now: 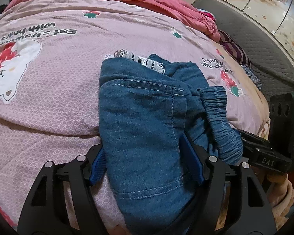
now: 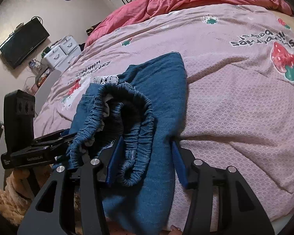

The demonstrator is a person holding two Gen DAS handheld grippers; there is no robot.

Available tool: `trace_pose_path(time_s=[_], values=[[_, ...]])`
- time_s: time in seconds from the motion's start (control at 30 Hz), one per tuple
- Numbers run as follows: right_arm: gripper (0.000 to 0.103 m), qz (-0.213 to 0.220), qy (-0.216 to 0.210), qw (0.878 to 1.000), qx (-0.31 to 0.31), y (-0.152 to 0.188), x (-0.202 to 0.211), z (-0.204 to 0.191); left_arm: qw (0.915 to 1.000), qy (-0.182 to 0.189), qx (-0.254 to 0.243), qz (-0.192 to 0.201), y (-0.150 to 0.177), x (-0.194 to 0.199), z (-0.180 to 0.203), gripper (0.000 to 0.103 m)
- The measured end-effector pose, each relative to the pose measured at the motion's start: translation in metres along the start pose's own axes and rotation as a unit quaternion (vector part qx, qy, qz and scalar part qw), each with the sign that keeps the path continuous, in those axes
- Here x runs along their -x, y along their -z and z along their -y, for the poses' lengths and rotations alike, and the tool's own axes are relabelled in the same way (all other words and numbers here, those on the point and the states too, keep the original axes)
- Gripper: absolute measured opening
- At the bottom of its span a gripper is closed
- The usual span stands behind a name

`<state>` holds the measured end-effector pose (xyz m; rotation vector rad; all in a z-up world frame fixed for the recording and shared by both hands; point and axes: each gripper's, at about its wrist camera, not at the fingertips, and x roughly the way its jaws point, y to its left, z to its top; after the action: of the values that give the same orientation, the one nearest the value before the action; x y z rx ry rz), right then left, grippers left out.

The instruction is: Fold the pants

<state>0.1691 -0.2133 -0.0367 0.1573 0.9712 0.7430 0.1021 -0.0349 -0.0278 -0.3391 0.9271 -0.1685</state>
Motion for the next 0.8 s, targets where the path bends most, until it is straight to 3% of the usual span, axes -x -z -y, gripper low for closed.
trace_pose_path(time_s=[0.07,0.1,0.23,0.43,0.8], values=[[0.041,0.007,0.006,1.0,0.01,0.002,0.002,-0.005,1.0,-0.004,-0.008,0.002,0.0,0.002,0.003,0.051],[0.03,0.011,0.004,1.0,0.017,0.003,0.002,-0.008,0.9999,-0.006,-0.012,0.003,0.0,0.003,0.005,0.046],[0.021,0.033,0.034,0.997,0.066,0.006,0.009,-0.032,0.9995,-0.017,-0.025,0.012,-0.001,0.013,0.01,0.032],[0.018,0.063,0.017,0.995,0.076,0.003,0.024,-0.046,0.999,-0.01,-0.026,0.034,-0.006,0.036,0.014,0.024],[0.018,0.097,0.019,0.989,0.111,-0.029,0.04,-0.071,0.9962,-0.011,-0.038,0.077,-0.03,0.064,0.02,0.023]])
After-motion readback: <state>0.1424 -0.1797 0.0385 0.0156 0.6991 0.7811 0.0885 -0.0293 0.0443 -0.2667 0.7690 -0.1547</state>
